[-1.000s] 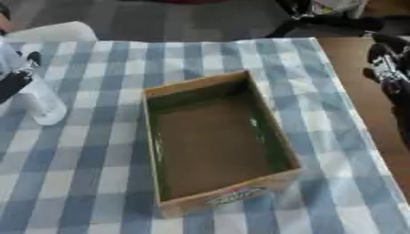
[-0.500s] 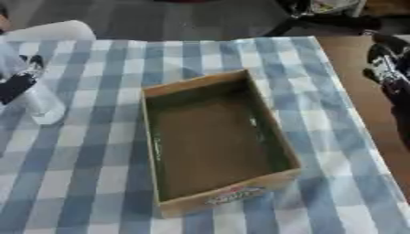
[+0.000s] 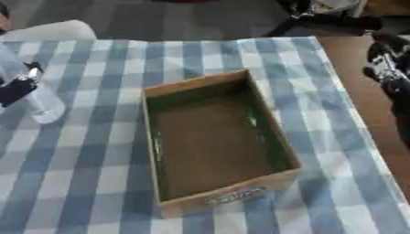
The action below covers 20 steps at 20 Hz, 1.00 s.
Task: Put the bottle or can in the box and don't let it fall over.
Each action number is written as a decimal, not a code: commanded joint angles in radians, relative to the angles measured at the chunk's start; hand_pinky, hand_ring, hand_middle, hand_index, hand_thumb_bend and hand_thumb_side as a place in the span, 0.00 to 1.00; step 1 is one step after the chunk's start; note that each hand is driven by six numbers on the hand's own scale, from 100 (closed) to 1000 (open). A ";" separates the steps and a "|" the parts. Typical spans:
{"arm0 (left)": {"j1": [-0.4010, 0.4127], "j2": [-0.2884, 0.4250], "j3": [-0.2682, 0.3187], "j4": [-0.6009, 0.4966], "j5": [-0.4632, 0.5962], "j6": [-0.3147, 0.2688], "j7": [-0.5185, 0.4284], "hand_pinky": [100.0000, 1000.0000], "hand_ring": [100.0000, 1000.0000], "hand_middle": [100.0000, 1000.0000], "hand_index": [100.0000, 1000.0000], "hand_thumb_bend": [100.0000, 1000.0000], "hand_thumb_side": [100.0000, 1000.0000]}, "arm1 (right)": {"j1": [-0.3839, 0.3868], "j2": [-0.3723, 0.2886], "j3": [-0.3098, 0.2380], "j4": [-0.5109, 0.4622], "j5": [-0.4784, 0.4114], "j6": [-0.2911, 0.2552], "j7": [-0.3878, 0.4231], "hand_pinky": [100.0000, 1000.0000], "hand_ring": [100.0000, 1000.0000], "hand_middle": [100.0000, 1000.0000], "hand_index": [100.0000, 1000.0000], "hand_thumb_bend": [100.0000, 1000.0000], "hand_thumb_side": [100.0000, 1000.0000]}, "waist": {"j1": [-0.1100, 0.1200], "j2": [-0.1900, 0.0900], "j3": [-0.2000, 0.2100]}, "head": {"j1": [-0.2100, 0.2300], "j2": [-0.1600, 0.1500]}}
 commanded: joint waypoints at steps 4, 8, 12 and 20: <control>-0.005 0.012 0.002 0.002 0.026 0.021 0.013 0.41 0.55 0.47 0.48 0.00 0.00 | -0.011 -0.011 -0.004 -0.007 -0.010 0.001 0.001 0.92 1.00 1.00 0.87 0.00 0.51 | -0.001 -0.015 0.001 | 0.001 -0.013; -0.008 0.014 0.003 -0.011 0.022 0.016 0.036 0.32 0.47 0.38 0.37 0.00 0.00 | -0.011 -0.009 -0.004 -0.006 -0.010 0.002 0.002 0.92 1.00 1.00 0.87 0.00 0.50 | 0.000 -0.015 0.001 | 0.001 -0.013; -0.012 0.016 0.002 -0.020 0.016 0.007 0.057 0.27 0.41 0.26 0.25 0.00 0.07 | -0.011 -0.009 -0.005 -0.006 -0.011 0.002 0.005 0.92 1.00 1.00 0.87 0.00 0.50 | 0.000 -0.016 0.000 | 0.001 -0.014; -0.014 0.017 0.000 -0.034 -0.010 0.000 0.072 0.28 0.38 0.12 0.14 0.00 0.26 | -0.010 -0.009 -0.007 -0.005 -0.012 0.003 0.006 0.92 1.00 1.00 0.87 0.00 0.50 | 0.002 -0.017 -0.002 | 0.001 -0.013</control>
